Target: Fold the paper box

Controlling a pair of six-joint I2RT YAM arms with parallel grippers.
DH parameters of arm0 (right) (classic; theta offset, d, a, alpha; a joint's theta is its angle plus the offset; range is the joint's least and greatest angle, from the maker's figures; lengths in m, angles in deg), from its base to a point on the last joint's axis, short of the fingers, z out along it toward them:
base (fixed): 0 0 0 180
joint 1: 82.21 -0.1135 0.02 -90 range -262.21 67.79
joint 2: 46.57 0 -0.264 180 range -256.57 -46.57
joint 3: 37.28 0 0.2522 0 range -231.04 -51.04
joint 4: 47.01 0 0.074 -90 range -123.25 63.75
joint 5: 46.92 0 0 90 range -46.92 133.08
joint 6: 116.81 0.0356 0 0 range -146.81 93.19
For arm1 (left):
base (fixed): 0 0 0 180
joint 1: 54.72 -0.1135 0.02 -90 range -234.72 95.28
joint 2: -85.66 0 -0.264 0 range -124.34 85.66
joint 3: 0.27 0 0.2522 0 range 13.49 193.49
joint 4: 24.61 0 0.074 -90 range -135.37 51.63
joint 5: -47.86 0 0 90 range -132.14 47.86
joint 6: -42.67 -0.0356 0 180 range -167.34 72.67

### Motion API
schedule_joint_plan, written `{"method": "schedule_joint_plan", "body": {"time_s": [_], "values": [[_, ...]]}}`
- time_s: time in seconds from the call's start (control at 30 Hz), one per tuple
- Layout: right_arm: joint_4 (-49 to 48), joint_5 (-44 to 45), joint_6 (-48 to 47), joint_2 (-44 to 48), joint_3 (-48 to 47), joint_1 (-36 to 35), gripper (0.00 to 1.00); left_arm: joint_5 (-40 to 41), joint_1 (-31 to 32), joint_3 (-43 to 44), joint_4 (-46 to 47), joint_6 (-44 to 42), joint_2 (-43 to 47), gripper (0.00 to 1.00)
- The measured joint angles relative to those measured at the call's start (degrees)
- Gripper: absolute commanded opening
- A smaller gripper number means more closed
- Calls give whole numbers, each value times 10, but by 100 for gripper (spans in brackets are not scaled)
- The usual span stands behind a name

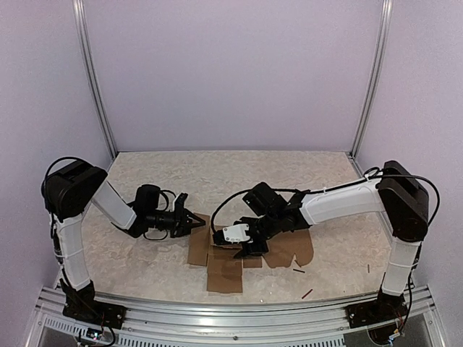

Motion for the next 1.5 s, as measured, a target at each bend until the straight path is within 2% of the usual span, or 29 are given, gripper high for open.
{"method": "schedule_joint_plan", "body": {"time_s": [0.4,0.57,0.7,0.83,0.97,1.07,1.3,1.5], "values": [[31,-17,3,-59,-43,0,66,33,-10,2,-35,-16,3,45],[37,-24,6,-68,-54,0,67,78,-22,-11,-87,-40,50,50],[40,-26,7,-70,-57,0,68,127,-32,-16,-150,-73,107,51],[46,-30,9,-74,-64,0,68,173,-21,-15,-199,-109,169,44],[50,-32,12,-75,-67,0,68,172,14,9,-219,-131,185,20],[50,-32,16,-75,-67,0,68,151,41,42,-218,-136,163,9],[50,-34,22,-75,-67,0,68,82,75,68,-203,-112,68,1],[59,-36,29,-67,-64,0,69,59,78,74,-224,-109,15,0]]}}
